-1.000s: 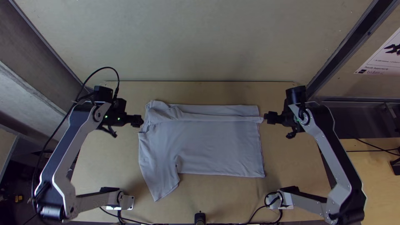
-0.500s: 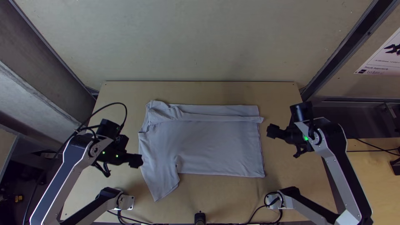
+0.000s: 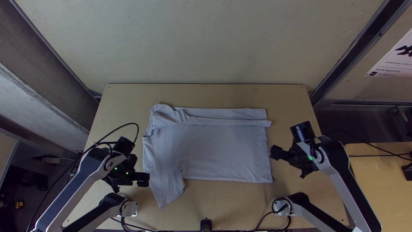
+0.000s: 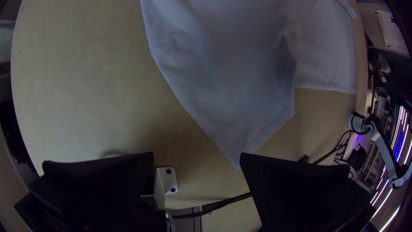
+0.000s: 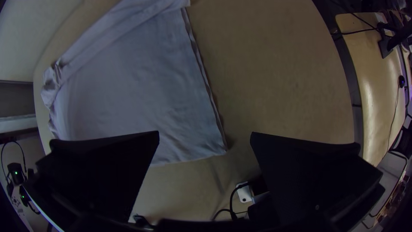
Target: Fold the t-shirt
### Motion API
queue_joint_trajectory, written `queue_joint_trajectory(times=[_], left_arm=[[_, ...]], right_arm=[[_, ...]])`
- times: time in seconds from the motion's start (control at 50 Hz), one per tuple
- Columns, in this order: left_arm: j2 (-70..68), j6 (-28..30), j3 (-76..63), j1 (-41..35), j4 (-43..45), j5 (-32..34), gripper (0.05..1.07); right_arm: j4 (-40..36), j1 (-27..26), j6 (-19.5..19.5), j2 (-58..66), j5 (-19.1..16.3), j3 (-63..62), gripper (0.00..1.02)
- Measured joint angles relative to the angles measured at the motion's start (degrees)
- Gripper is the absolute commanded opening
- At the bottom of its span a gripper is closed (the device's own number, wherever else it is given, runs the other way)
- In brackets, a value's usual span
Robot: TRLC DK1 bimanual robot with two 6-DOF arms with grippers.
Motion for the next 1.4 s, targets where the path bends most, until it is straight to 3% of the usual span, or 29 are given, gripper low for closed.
queue_joint_trajectory(times=[0.1,0.28,0.82,0.92,1.04,1.08,1.18,1.2,1.36,1.4], left_arm=[[0.76,-2.27,-2.25,-1.7,1.66,0.02,1.01],[3.02,-5.51,-4.92,-2.21,4.35,1.55,1.01],[11.96,-11.08,-7.52,-13.29,13.62,0.83,1.01],[13.94,-11.21,-7.52,-13.6,15.08,0.11,0.9],[16.46,-11.28,-7.52,-13.66,17.4,-0.24,0.89],[17.31,-11.26,-7.52,-13.86,17.77,-0.26,0.79],[18.97,-11.26,-7.63,-15.06,18.56,-0.81,0.14],[19.15,-11.28,-7.61,-15.28,18.71,-1.38,0.07],[19.17,-11.23,-7.63,-15.54,19.43,-3.67,0.08],[19.17,-11.23,-7.61,-15.63,19.63,-3.67,0.08]], right_arm=[[-0.04,1.62,-0.02,-0.72,-0.17,-2.95,0.92],[-0.17,5.27,-0.24,-0.94,-4.04,-8.66,0.92],[1.53,5.55,-3.06,0.7,-4.52,-16.83,0.92],[2.21,5.55,-3.06,1.68,-4.52,-17.35,0.92],[3.48,5.55,-3.13,2.38,-4.74,-17.38,0.92],[3.69,5.55,-3.23,2.51,-4.94,-17.4,0.92],[4.42,5.55,-3.26,2.95,-4.94,-17.4,0.92],[4.57,5.55,-3.26,3.02,-4.96,-17.4,0.92],[5.73,5.55,-3.54,4.09,-4.96,-18.14,0.91],[5.88,5.55,-3.91,4.46,-4.94,-18.43,0.86]])
